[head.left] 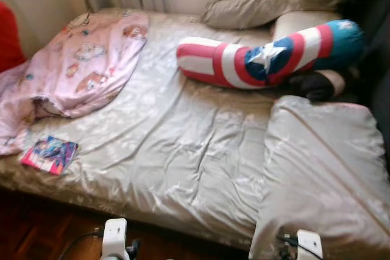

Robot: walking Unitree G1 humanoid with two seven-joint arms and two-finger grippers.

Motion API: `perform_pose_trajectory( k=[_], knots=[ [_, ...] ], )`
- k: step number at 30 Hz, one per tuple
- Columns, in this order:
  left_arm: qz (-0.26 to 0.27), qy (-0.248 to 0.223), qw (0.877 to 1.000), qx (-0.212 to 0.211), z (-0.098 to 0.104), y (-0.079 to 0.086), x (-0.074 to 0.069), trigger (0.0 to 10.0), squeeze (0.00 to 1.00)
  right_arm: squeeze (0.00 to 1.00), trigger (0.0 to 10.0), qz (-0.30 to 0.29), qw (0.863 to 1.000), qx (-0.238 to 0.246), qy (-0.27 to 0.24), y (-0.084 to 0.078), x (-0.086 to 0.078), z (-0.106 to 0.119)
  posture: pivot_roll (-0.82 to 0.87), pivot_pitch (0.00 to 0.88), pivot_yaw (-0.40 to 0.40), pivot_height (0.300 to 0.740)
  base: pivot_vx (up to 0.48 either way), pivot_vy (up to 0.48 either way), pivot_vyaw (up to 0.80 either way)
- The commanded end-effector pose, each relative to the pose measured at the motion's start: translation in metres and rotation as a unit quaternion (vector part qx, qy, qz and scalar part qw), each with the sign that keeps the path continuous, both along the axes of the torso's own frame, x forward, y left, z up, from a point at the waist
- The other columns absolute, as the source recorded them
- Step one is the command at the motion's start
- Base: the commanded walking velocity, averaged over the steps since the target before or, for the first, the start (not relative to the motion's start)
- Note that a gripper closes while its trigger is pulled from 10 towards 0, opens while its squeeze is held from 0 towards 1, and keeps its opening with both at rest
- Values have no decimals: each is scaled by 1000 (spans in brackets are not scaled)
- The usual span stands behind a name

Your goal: Clean up the room

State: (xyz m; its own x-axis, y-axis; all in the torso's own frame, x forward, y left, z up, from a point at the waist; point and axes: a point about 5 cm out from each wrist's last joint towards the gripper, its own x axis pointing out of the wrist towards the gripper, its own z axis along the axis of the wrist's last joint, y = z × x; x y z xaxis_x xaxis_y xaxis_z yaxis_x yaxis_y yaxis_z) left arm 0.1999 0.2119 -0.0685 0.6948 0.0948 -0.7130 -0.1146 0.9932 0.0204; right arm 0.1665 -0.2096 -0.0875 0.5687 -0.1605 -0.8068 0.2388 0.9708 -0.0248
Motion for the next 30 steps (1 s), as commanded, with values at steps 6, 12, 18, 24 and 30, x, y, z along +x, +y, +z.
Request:
perform_pose_trajectory(
  k=[6,12,18,24,30],
  knots=[
    [2,17,1000,3,-4,4,-7,10000,0,0,10000,-2,1000,7,2,4,0,-1,38,131,16,740,0,480,0],
    [-1,17,1000,4,-3,4,-6,10000,0,0,10000,-5,1000,9,0,5,0,-1,36,122,20,740,0,480,0],
    [2,25,1000,6,-5,10,-12,10000,0,0,10000,-5,1000,12,-1,6,0,-1,35,115,22,740,0,480,0],
    [8,38,999,6,-10,17,-26,10000,0,0,10000,-3,1000,12,-6,8,2,0,38,104,21,740,0,480,0],
    [11,42,999,7,-10,23,-30,10000,0,0,10000,-4,1000,15,-8,8,3,0,39,97,21,740,0,480,0]
  ],
)
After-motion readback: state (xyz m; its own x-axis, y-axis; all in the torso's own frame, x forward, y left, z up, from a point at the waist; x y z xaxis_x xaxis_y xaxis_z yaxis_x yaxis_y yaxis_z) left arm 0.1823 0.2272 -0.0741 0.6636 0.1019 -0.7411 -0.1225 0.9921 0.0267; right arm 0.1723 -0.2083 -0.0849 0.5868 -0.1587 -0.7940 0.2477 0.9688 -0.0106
